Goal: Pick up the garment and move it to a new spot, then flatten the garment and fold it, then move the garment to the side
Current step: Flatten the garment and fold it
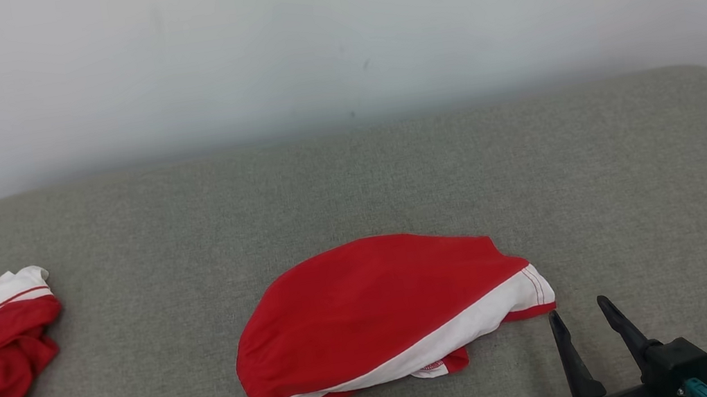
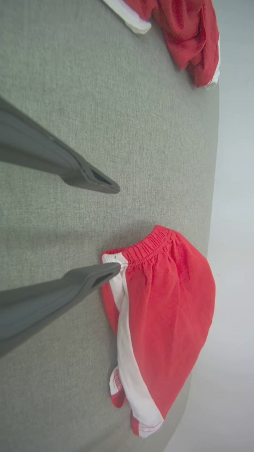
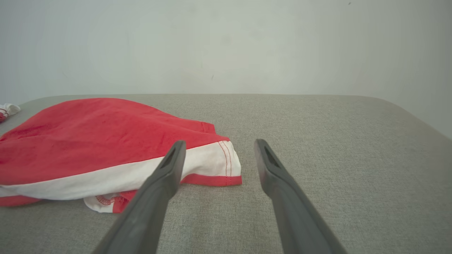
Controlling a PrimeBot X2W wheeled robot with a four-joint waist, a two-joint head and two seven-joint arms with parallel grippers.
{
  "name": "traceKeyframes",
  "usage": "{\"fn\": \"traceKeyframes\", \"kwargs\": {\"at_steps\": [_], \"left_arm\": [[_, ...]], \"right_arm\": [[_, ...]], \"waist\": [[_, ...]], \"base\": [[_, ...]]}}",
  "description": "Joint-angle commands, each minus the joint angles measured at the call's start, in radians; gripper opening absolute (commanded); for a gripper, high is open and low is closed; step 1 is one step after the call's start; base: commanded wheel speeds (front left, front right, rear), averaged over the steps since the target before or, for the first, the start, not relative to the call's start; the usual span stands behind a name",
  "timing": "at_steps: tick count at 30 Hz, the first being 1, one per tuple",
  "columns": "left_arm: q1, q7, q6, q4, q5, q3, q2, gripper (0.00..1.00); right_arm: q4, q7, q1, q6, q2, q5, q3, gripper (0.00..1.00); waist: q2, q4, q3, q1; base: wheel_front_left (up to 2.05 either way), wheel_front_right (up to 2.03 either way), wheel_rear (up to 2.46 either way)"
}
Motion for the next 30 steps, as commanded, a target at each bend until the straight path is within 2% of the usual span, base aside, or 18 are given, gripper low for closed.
{"fn": "traceKeyframes", "kwargs": {"at_steps": [1,8,16,30], "left_arm": [[-0.016,-0.003,-0.007,0.006,-0.012,-0.009,-0.002,1.0],[-0.069,-0.003,-0.015,0.041,-0.092,-0.073,-0.001,1.0],[-0.121,-0.003,-0.015,0.066,-0.133,-0.112,-0.001,1.0],[-0.136,-0.003,-0.014,0.051,-0.099,-0.102,-0.001,1.0]], "right_arm": [[-0.002,0.0,-0.007,0.003,0.0,0.011,0.003,1.0],[0.0,0.0,-0.041,0.003,-0.022,0.023,0.016,1.0],[-0.005,-0.001,-0.075,0.003,-0.04,0.033,0.017,1.0],[-0.012,0.0,-0.093,0.003,-0.045,0.041,0.017,1.0]], "waist": [[0.0,-0.001,0.019,0.0],[0.0,-0.012,0.091,0.0],[0.0,-0.023,0.148,0.0],[0.0,-0.016,0.185,0.0]], "base": [[0.0,0.0,0.0],[0.0,0.0,0.0],[0.0,0.0,0.0],[0.0,0.0,0.0]]}}
